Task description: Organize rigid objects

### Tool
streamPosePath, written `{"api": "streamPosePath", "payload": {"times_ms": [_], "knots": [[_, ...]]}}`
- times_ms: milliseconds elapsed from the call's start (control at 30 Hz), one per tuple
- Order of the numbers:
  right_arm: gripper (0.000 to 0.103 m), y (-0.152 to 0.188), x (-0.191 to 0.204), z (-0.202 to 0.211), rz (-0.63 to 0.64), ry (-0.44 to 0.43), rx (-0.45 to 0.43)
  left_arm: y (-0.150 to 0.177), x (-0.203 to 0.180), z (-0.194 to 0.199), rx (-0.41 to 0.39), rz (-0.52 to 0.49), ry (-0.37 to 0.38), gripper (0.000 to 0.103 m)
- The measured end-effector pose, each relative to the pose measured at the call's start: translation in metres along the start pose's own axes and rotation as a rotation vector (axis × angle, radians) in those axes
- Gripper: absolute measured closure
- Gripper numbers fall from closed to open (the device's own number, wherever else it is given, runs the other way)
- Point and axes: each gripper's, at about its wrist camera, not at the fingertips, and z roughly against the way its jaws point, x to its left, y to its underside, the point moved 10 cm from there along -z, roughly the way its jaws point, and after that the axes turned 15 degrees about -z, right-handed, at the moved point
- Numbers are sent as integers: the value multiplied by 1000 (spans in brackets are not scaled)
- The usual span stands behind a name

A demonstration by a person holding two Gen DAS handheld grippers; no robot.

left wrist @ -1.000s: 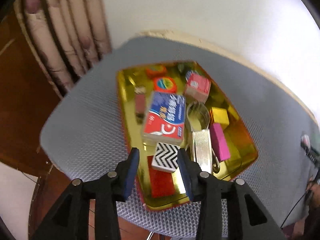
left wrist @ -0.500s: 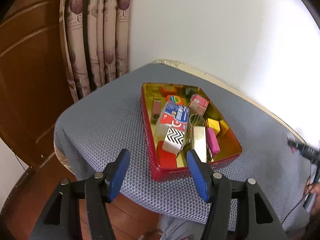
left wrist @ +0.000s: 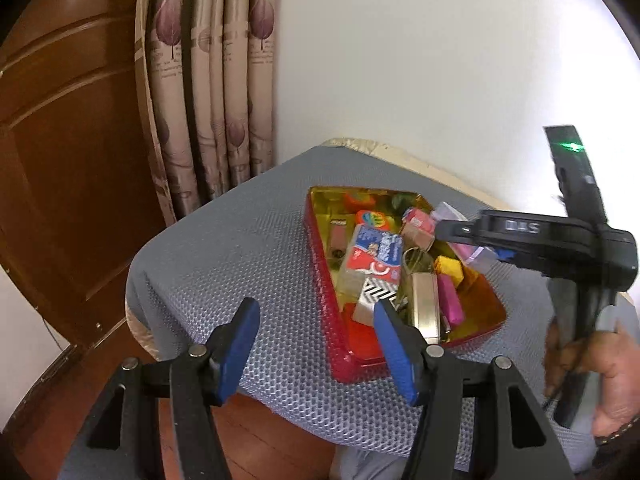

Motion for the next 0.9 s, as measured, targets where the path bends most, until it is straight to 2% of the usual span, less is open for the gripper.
{"api": "streamPosePath", "payload": {"times_ms": [233,300,333,433,600,633,767,900], "knots": [[50,-1,-6,-16,42,72,-13,5,13,-10,30,60,7,42],[37,-4,-4,-19,52,82,-30,6,14,-10,29,64,5,42],[24,-5,-3,-16,58,89,-49,6,14,-10,29,59,2,42],[23,-8,8,12,124,102,-166,6,12,-9,27,48,-9,42],[10,13,32,70,254,145,-364,-1,11,4,-28,41,-47,42],[2,17,33,78,261,153,-397,-2,13,9,-50,44,-61,42],[1,37,37,111,267,175,-501,-11,15,32,-141,41,-99,42],[1,55,39,146,270,189,-603,-16,7,45,-172,20,-73,42]]}}
